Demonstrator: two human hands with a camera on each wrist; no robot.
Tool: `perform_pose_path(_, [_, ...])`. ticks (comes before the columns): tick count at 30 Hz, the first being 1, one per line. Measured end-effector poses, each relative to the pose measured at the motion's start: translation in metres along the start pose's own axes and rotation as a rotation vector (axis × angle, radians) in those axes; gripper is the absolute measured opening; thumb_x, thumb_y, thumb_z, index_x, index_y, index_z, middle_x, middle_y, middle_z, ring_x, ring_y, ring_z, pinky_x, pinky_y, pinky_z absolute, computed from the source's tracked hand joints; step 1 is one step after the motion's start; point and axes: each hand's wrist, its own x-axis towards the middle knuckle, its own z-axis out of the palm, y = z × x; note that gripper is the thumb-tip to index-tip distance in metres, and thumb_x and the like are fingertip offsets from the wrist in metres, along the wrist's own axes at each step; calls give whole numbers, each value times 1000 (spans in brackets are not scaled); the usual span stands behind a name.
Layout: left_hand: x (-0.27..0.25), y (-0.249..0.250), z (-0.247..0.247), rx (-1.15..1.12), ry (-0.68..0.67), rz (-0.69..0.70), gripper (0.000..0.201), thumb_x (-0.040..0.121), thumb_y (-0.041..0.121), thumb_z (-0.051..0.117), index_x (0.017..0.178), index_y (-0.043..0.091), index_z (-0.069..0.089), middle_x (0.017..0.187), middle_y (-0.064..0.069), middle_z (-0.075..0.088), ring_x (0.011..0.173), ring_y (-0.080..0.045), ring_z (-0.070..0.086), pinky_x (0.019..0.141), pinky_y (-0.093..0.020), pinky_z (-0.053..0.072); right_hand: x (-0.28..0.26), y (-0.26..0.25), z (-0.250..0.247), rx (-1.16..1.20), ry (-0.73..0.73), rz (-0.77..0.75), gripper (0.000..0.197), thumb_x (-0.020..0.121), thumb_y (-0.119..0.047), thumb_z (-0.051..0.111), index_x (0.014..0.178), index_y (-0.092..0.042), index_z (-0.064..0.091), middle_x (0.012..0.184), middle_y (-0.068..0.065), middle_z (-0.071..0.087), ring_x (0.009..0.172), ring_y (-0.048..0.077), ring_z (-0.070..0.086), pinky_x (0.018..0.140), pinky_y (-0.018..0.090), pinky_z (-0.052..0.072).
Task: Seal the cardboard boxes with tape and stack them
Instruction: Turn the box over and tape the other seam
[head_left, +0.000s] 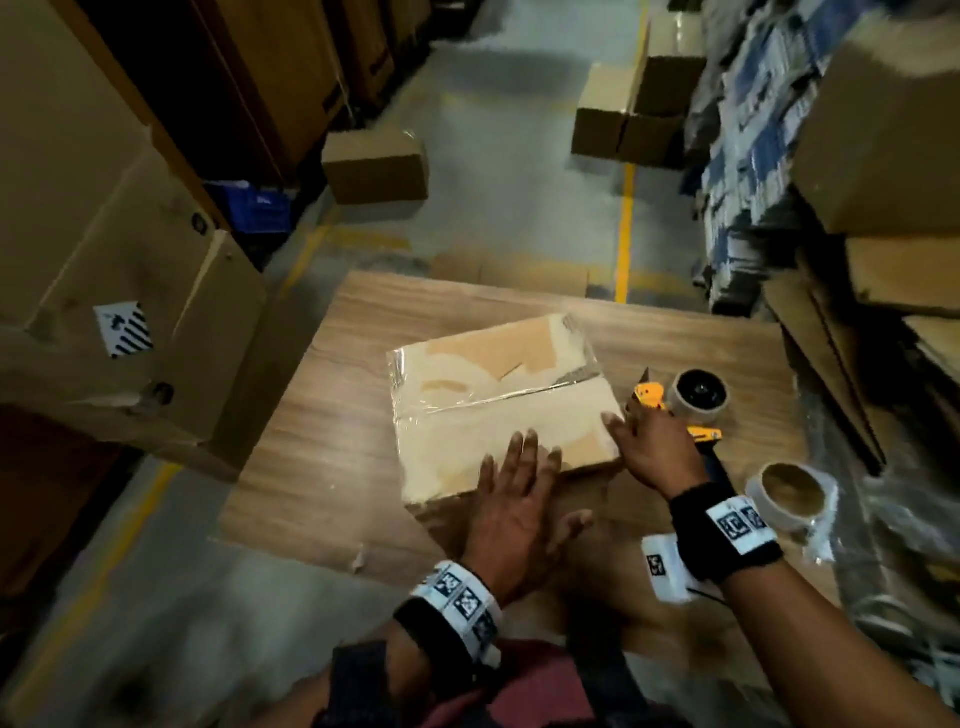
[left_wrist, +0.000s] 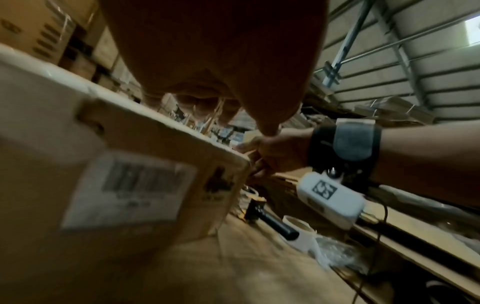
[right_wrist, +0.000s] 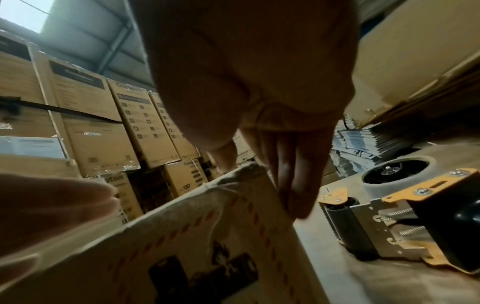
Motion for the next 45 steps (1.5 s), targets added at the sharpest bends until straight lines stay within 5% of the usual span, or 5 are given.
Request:
perform_pose_path(4, [12,-12,15,146,3,-65,87,102,77,14,162,18,35,172,-8,18,161,-25,5,124,-60,-1,-17,-8,7,-62,-68,20,53,103,-53,49,64,-17,51,83,25,69,86,41,68,69,38,43])
perform_pose_path(16, [21,-116,-44,251,240,-96,47,104,44,43,139,22,65,154,-12,54,142,-31,52,115,-50,34,-50,-42,51,375,-403,-192,22,99,-35,67,91,-20,82,87,-4,79,80,10,72,76,27,54])
perform_pose_path(23, [35,-27,10,170,229,-206,66,103,59,45,159,24,43,169,-6,32,158,-24,26,124,-55,23,-10,110,-1,49,62,195,49,89,-36,76,128,-9,65,122,25,68,116,43,60,96,47,49])
perform_pose_path(31, [74,-18,21,233,7,-313,75,105,57,7,165,16,26,172,-3,23,160,-20,17,129,-52,6,20,157,16,104,-187,447,58,82,-55,76,117,-11,64,114,18,73,104,40,69,87,39,56])
perform_pose_path(45, [40,-37,3,73,12,-108,85,98,78,19,149,21,56,159,-4,49,152,-19,38,125,-50,22,-23,99,-48,1241,-503,343,24,94,-9,63,116,2,64,94,13,73,68,21,68,57,32,58])
